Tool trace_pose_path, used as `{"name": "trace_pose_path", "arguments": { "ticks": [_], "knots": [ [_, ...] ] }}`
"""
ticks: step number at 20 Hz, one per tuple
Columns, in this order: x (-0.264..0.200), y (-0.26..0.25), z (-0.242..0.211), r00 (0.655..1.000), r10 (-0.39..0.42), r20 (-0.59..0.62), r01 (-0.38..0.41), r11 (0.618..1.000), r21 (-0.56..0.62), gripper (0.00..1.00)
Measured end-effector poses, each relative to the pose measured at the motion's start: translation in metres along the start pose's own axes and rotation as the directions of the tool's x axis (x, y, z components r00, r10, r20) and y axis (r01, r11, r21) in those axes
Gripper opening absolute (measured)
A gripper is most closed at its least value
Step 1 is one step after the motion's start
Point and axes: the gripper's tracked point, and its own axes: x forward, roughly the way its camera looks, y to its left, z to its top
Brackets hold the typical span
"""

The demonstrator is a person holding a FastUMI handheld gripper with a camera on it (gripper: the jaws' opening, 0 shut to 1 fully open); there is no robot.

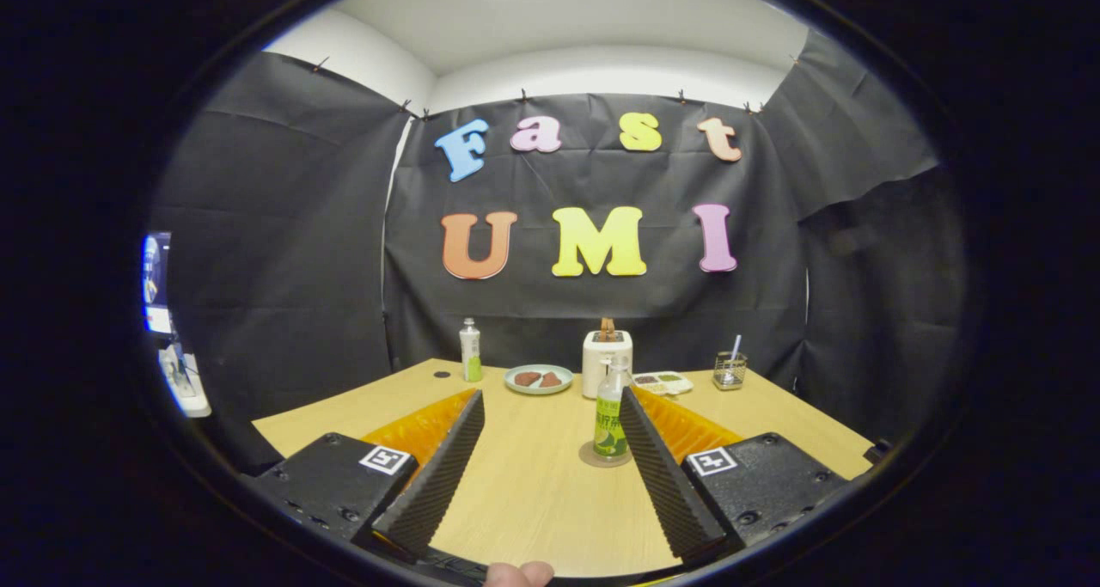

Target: Take the bottle from table, then pour the juice into the cup, finally place the bottle on the coaster

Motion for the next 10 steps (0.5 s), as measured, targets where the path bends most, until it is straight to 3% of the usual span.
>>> {"name": "trace_pose_path", "arguments": {
  "ticks": [10],
  "knots": [
    [0.0016, -0.0021, -0.0018, 1.000, -0.013, 0.000, 0.013, 1.000, -0.016, 1.00]
  ]
}}
